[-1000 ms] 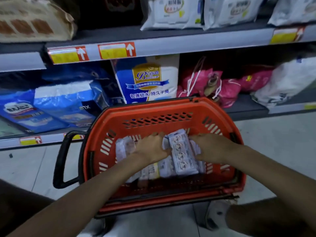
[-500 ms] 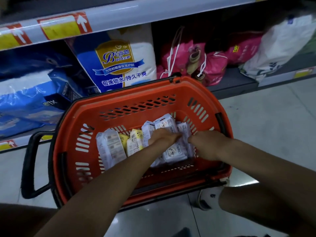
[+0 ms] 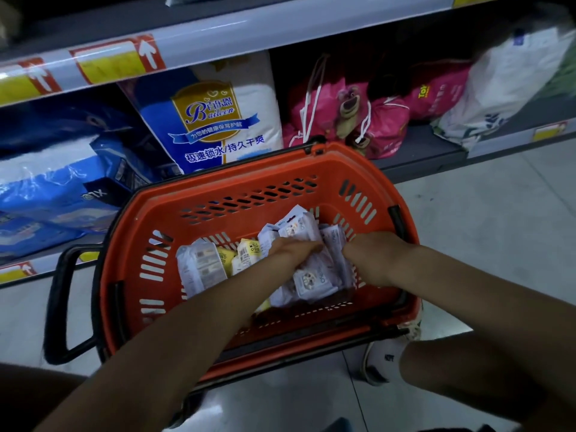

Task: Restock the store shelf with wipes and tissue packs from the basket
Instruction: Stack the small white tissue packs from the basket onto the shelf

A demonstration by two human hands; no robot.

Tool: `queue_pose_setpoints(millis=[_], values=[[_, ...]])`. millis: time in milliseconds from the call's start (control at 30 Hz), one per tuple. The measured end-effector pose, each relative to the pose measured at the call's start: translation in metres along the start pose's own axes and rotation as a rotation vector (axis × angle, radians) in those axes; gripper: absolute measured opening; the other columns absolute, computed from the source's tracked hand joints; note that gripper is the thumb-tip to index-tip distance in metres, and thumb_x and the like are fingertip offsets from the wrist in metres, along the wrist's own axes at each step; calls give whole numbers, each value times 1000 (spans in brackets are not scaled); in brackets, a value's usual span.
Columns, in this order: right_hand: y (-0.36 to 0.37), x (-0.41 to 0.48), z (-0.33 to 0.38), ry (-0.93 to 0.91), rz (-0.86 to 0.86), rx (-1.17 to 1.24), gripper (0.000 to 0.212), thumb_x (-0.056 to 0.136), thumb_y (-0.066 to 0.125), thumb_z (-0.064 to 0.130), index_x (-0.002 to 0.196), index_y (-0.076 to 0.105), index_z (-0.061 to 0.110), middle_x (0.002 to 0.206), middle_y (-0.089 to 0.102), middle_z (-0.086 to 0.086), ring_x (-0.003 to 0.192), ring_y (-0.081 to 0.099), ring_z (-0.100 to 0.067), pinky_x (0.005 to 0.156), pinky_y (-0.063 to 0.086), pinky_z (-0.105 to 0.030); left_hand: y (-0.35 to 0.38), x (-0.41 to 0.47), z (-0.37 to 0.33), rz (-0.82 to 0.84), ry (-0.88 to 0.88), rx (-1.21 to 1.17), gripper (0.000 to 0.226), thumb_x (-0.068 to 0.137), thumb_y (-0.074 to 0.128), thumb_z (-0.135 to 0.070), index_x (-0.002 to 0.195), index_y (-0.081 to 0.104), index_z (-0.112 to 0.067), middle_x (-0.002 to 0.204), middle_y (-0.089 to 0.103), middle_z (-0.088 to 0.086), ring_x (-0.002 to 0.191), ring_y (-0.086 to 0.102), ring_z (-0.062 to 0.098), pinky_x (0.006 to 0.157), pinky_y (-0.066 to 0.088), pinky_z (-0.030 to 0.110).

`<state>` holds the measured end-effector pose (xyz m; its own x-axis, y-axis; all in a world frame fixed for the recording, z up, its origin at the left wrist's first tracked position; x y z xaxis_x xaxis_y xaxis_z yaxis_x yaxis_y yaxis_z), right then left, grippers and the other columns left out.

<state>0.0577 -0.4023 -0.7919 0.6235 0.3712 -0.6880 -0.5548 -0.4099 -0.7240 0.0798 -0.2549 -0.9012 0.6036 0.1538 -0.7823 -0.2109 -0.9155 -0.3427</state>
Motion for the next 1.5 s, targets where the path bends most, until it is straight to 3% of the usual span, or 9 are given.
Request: queue_pose_setpoints(millis=[167, 500, 567, 633, 733, 1033, 1233, 1367, 1500], values=[[-40, -3, -1, 100, -205, 115, 9, 96, 56, 14, 103, 61, 16, 115, 66, -8, 104, 66, -29, 71, 45, -32, -44, -46, -5, 57, 70, -20, 39, 79, 89, -36, 76, 59, -12, 64, 57, 3, 55, 55, 15, 41, 39, 16], [-131, -17, 53, -51, -347, 870, 26, 94, 54, 12, 112, 72, 17, 87, 70, 6, 77, 65, -11, 69, 52, -21, -173, -138, -17, 55, 315, -334, 37, 81, 87, -32, 108, 77, -8, 105, 80, 10, 102, 74, 27, 91, 55, 39], [-134, -20, 73, -165, -286, 1008, 30, 92, 62, 16, 121, 66, 23, 100, 72, 5, 91, 70, -13, 85, 58, -32, -184, -139, -9, 75, 299, -454, 40, 83, 83, -30, 115, 75, -7, 113, 79, 10, 111, 73, 28, 100, 53, 38], [-139, -26, 85, -262, -293, 978, 44, 90, 70, 22, 131, 58, 31, 120, 67, 7, 108, 67, -13, 93, 57, -44, -187, -139, -2, 97, 265, -600, 52, 79, 85, -31, 123, 68, -10, 119, 77, 8, 109, 75, 25, 96, 56, 35], [-154, -31, 94, -309, -482, 903, 62, 81, 84, 30, 134, 51, 33, 118, 62, 20, 101, 63, 3, 82, 59, -31, -187, -141, 5, 126, 243, -739, 62, 74, 87, -33, 129, 62, -17, 125, 74, 9, 111, 74, 24, 91, 57, 32], [-189, -27, 60, -275, -691, 1284, 36, 78, 86, 13, 98, 71, 39, 98, 75, 23, 83, 72, 7, 65, 56, -12, -234, -153, 15, 41, 361, -719, 33, 98, 60, -5, 130, 65, -10, 119, 77, 8, 115, 73, 24, 105, 52, 43], [-194, -41, 48, -164, -909, 838, 52, 81, 84, 13, 125, 64, 33, 103, 64, 26, 83, 60, 18, 68, 44, 1, -285, -155, 22, -169, 421, -687, 29, 99, 61, -17, 127, 67, -21, 114, 79, 4, 108, 75, 19, 92, 56, 36], [-184, -40, 80, -280, -985, 323, 51, 81, 77, 10, 130, 67, 18, 125, 69, 1, 107, 66, -20, 84, 58, -35, -295, -165, 3, -229, 597, -442, 35, 96, 66, -36, 131, 65, -34, 117, 76, -13, 102, 72, 1, 73, 57, 15], [-163, -30, 109, -428, -922, 134, 65, 76, 77, -4, 135, 60, 16, 132, 61, -3, 119, 60, -25, 72, 61, -42, -272, -162, -7, -145, 711, -82, 61, 80, 80, -57, 136, 61, -43, 133, 65, -21, 118, 61, -7, 99, 50, 22]])
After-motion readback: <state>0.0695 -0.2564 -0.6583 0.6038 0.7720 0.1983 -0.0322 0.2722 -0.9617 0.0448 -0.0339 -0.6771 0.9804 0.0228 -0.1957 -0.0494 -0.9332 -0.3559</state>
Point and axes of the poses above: each hand's wrist, its own x-axis towards the middle knuckle, its own y-axis out of the palm, z = x × y, the point moved 8 cm from there along x, towards the middle knuckle
